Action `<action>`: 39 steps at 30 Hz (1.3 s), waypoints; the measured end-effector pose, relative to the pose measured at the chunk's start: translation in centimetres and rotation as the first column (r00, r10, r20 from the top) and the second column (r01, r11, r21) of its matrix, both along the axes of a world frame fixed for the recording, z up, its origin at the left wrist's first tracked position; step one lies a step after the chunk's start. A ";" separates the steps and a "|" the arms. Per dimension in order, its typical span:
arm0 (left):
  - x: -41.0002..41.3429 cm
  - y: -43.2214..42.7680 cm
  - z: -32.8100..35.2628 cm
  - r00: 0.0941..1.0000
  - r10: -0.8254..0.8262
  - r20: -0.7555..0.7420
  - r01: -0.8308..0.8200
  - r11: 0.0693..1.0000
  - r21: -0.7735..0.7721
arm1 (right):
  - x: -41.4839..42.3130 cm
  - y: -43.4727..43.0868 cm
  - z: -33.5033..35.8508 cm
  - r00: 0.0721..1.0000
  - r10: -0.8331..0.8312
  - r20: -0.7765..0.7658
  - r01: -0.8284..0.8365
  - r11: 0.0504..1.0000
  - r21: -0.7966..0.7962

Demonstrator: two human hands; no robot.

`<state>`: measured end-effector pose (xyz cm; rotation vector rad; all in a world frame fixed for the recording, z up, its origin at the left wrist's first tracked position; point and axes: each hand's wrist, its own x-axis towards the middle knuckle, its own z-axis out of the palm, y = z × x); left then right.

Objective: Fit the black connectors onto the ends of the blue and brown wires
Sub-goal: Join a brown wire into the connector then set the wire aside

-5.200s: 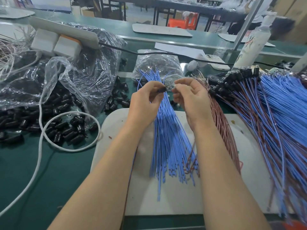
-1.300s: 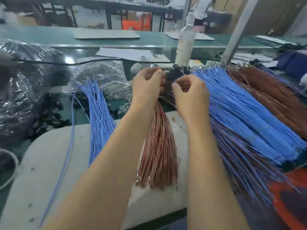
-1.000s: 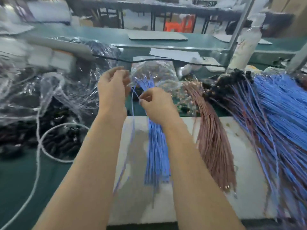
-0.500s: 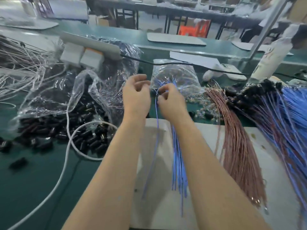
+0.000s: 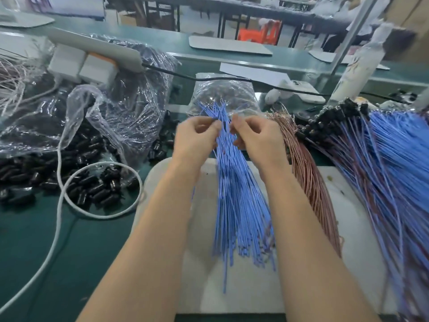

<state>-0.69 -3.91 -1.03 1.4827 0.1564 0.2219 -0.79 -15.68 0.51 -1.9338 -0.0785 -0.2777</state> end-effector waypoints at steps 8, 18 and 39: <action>0.5 2.6 -0.1 0.950 0.311 0.007 -0.233 0.728 -0.645 | -2.3 5.9 -1.7 0.965 0.068 -0.252 -0.237 0.634 -0.736; 1.0 2.0 -1.3 0.962 0.268 -0.047 -0.252 0.814 -0.524 | -2.5 6.7 -1.7 0.979 0.076 -0.187 -0.193 0.618 -0.762; 0.9 1.4 -1.9 0.982 0.161 -0.102 -0.187 0.921 -0.342 | -2.0 5.2 -2.9 0.992 0.044 -0.122 -0.122 0.640 -0.759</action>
